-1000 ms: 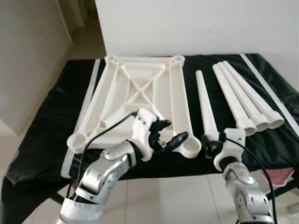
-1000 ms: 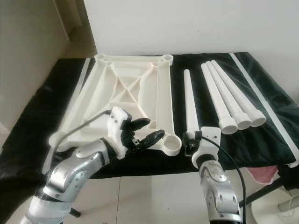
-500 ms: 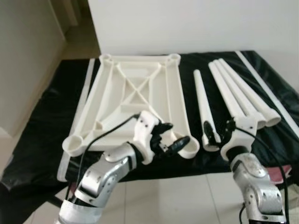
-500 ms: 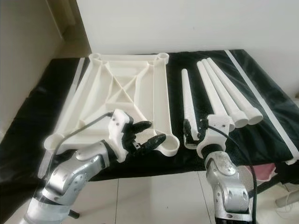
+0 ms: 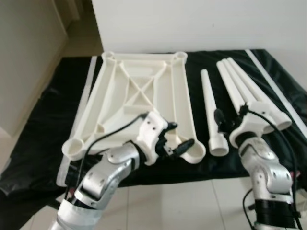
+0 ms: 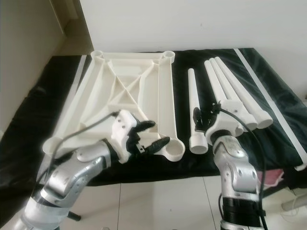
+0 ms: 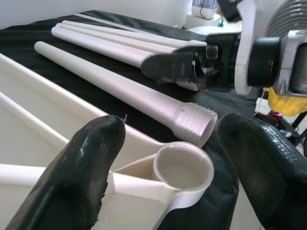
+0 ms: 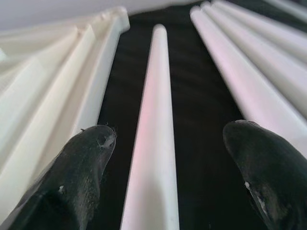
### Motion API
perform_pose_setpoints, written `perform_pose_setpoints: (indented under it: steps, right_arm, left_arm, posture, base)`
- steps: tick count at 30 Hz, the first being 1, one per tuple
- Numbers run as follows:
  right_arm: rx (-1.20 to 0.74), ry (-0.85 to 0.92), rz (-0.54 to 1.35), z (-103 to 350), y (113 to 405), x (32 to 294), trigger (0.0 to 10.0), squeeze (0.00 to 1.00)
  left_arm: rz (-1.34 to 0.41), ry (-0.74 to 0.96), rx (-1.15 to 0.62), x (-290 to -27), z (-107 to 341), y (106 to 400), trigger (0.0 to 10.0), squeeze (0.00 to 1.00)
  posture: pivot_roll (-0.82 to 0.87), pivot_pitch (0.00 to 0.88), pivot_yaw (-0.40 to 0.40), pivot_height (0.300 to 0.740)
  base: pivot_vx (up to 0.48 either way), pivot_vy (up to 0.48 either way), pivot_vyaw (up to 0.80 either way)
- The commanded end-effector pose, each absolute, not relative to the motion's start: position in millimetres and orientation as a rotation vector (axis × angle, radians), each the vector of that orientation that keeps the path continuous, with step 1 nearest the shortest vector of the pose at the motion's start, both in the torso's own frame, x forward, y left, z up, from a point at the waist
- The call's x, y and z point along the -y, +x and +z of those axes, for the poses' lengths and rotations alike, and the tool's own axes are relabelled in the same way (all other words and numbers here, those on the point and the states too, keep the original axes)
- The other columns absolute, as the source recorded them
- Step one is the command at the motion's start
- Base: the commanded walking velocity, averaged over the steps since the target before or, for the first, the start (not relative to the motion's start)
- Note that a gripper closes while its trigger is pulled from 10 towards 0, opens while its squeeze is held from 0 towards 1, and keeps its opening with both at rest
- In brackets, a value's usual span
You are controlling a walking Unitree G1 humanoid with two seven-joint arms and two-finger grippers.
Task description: Building children table
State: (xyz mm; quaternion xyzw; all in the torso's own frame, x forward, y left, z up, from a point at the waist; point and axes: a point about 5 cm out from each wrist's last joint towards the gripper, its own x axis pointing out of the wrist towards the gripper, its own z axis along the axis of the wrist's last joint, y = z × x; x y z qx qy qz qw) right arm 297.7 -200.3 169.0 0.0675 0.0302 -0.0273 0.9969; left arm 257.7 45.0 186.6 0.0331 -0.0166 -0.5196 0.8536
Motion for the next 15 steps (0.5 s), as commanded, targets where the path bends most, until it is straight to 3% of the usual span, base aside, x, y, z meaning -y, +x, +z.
perform_pose_setpoints:
  steps: [1, 15]
  right_arm:
    - [-0.094, 0.158, -0.066, 164.6, 300.9, 200.9, 10.0, 0.00]
    - [-0.254, 0.180, -0.003, 165.3, 335.8, 195.8, 10.0, 0.00]
  left_arm:
    - [-1.138, 0.094, 0.045, -44.7, 188.1, 254.0, 10.0, 0.00]
    - [-1.165, 0.120, 0.060, -43.2, 197.1, 241.7, 10.0, 0.00]
  posture:
    - [0.00, 0.088, 0.001, 0.740]
    - [0.03, 0.104, -0.011, 0.740]
  base:
    - [0.000, 0.000, 0.00]
    - [0.000, 0.000, 0.00]
